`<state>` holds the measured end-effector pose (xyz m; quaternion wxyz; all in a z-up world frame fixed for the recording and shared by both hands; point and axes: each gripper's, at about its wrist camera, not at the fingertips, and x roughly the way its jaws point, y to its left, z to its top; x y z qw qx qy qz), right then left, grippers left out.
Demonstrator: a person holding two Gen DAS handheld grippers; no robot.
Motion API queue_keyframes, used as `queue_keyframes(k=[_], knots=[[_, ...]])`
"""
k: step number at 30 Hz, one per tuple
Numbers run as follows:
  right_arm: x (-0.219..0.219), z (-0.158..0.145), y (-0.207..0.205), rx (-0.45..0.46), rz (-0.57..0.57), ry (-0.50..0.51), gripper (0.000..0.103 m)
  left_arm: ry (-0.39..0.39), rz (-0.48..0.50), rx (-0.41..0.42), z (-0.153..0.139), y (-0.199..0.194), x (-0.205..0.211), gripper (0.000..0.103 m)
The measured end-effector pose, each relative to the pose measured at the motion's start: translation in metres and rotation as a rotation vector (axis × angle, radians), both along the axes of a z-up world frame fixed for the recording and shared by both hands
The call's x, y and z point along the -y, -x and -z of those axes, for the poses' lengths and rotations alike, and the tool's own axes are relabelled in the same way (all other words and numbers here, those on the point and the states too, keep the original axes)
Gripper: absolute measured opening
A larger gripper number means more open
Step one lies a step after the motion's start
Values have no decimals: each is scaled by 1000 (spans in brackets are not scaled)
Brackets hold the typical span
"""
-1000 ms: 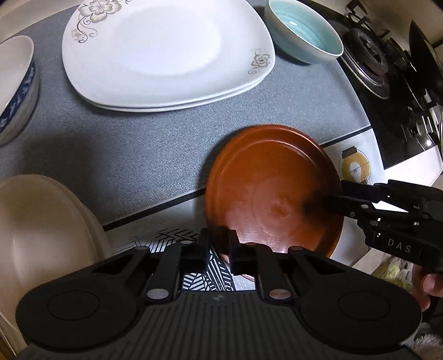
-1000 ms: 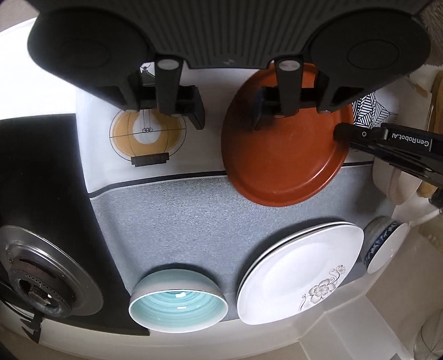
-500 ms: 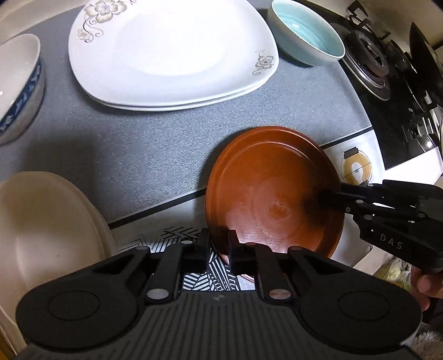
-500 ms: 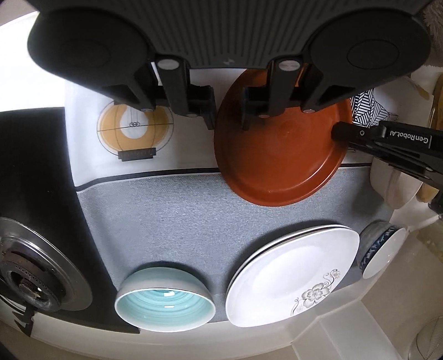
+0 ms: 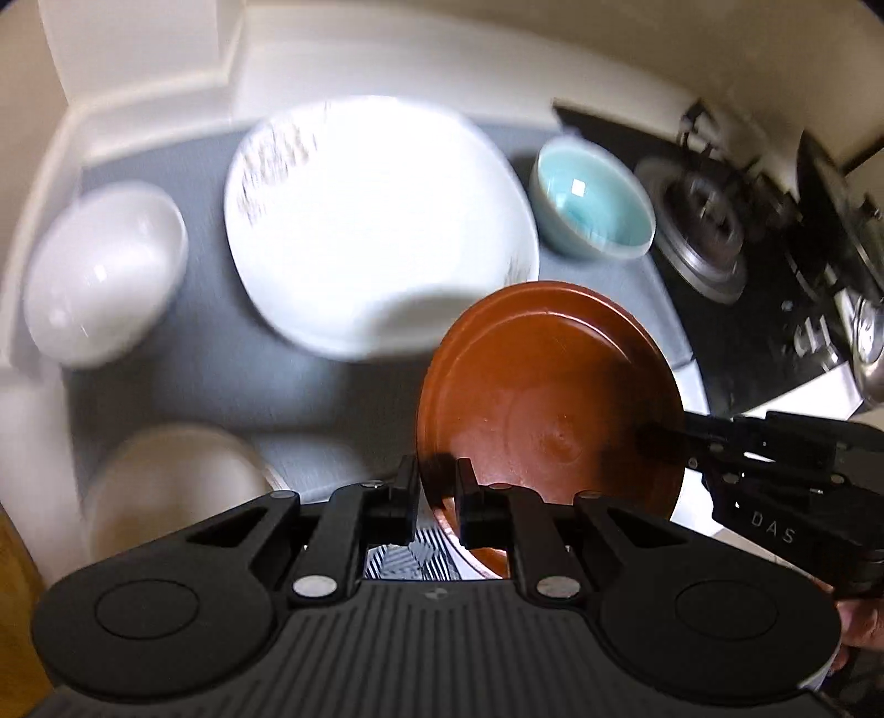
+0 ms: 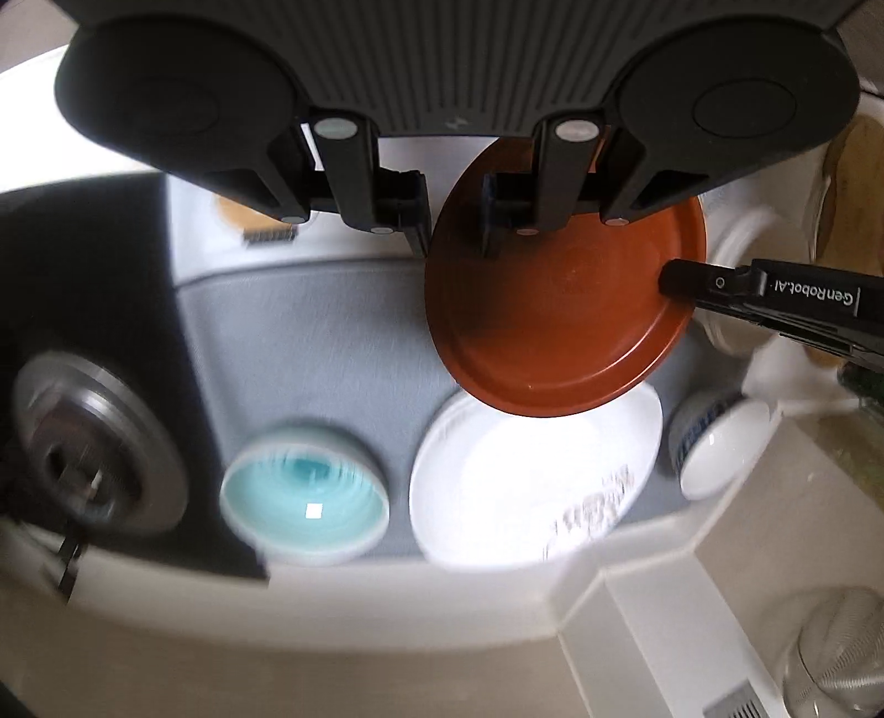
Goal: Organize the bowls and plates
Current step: 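Lift the orange plate and carry it onto the stacked white plates, then lower the orange plate onto the white plates and open both grippers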
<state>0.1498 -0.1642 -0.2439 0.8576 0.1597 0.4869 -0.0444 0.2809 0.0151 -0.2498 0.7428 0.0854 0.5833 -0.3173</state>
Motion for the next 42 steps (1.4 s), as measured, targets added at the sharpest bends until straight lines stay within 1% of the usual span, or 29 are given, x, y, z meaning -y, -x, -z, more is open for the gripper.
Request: queue_keyframes(k=[5, 10, 14, 18, 20, 21, 22, 24, 26, 28, 30, 31, 32, 33, 35, 36, 38, 40, 42], knots=[[-3, -33, -12, 65, 22, -6, 20, 7, -13, 66, -29, -9, -6, 14], [1, -61, -25, 160, 15, -27, 20, 16, -78, 161, -53, -11, -5, 14], [5, -80, -40, 173, -3, 1, 22, 41, -149, 160, -70, -12, -4, 14], [8, -98, -55, 179, 2, -3, 23, 55, -150, 182, -86, -14, -8, 14], [4, -110, -59, 227, -36, 12, 24, 54, -165, 203, -91, -19, -10, 14], [-1, -113, -60, 250, -66, 42, 23, 54, -171, 206, -91, -22, -11, 14], [-5, -113, -65, 264, -90, 74, 23, 51, -176, 189, -87, -27, -10, 14], [-7, -108, -78, 275, -101, 96, 23, 49, -201, 149, -77, -43, -9, 14], [-3, -95, -95, 264, -95, 90, 22, 29, -220, 110, -61, -61, -5, 14], [3, -76, -114, 252, -74, 69, 20, 22, -233, 93, -40, -80, -2, 14], [8, -51, -132, 231, -67, 47, 17, 7, -262, 49, -17, -98, 0, 14], [10, -38, -139, 223, -55, 37, 17, 5, -262, 41, -7, -105, 2, 14], [12, -25, -147, 205, -50, 37, 16, -11, -264, 40, 3, -112, 4, 14], [14, -13, -156, 180, -55, 33, 12, -27, -276, 32, 11, -118, 6, 14], [15, 10, -171, 98, -37, 41, 12, -26, -271, 33, 23, -127, 11, 14], [15, 17, -176, 82, -40, 47, 12, -42, -276, 45, 29, -128, 13, 14], [14, 28, -182, 81, -63, 43, 12, -67, -285, 49, 39, -132, 16, 14], [13, 37, -187, 58, -63, 49, 11, -73, -292, 32, 49, -136, 17, 14], [14, 43, -190, 54, -53, 53, 11, -71, -273, 49, 52, -135, 20, 14]])
